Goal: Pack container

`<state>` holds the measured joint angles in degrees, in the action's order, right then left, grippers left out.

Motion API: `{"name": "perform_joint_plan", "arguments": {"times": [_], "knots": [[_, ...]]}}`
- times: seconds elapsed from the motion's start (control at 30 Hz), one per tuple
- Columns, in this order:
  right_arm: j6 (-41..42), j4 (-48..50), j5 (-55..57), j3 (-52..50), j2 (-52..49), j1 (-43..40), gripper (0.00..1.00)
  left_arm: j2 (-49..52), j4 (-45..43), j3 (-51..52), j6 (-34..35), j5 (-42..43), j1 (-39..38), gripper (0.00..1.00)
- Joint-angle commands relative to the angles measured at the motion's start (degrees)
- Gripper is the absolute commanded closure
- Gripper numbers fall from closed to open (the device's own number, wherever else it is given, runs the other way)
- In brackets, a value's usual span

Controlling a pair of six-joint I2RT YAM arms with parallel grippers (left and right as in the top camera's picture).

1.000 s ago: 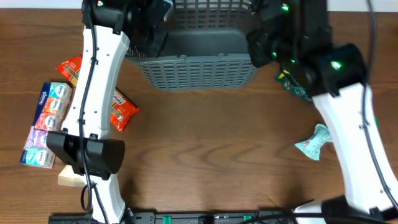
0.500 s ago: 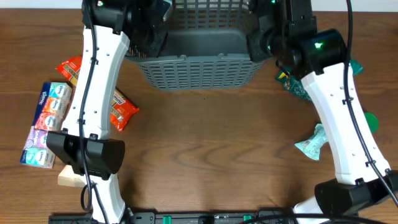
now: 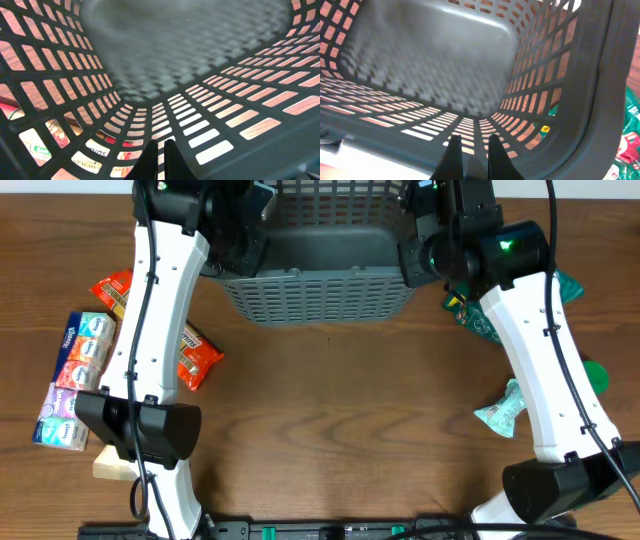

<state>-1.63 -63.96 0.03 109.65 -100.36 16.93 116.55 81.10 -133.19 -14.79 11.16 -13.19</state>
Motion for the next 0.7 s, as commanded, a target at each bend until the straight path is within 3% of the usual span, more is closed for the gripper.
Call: {"name": "perform_joint_plan", "arguments": {"times": [0.0, 0.67], "knots": [[1.0, -1.7, 0.6, -0.3, -0.2, -0.5, 0.99, -1.3, 1.1, -0.5, 1.0, -0.7, -0.1, 0.94], [3.1, -5.7, 0.0, -0.3, -0.2, -0.5, 0.99, -1.3, 6.4, -0.5, 1.6, -0.7, -0.1, 0.94]]}}
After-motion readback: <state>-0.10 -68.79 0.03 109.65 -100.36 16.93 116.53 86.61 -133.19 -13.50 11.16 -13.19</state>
